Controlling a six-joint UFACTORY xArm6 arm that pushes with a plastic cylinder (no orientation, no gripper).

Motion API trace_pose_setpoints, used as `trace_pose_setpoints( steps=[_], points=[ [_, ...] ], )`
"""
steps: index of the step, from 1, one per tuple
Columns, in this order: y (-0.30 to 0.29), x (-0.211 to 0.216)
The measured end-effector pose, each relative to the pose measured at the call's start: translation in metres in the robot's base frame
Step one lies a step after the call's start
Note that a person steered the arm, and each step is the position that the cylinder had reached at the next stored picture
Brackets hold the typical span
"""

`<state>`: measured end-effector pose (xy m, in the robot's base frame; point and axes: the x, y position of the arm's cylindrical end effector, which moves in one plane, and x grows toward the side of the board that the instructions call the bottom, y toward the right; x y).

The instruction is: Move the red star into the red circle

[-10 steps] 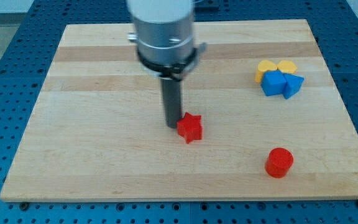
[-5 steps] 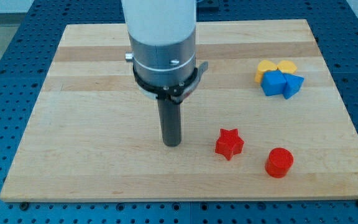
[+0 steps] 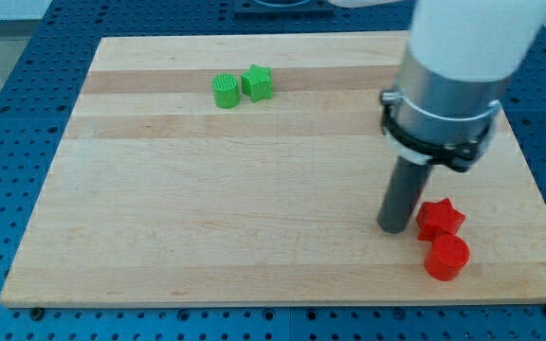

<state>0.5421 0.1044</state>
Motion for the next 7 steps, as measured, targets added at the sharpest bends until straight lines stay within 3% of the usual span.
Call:
trace_pose_setpoints(
  steps=[1,3,7],
  points=[
    [-0.021,0.021],
    [-0.002,0.071],
    [0.084,0.076]
  ],
)
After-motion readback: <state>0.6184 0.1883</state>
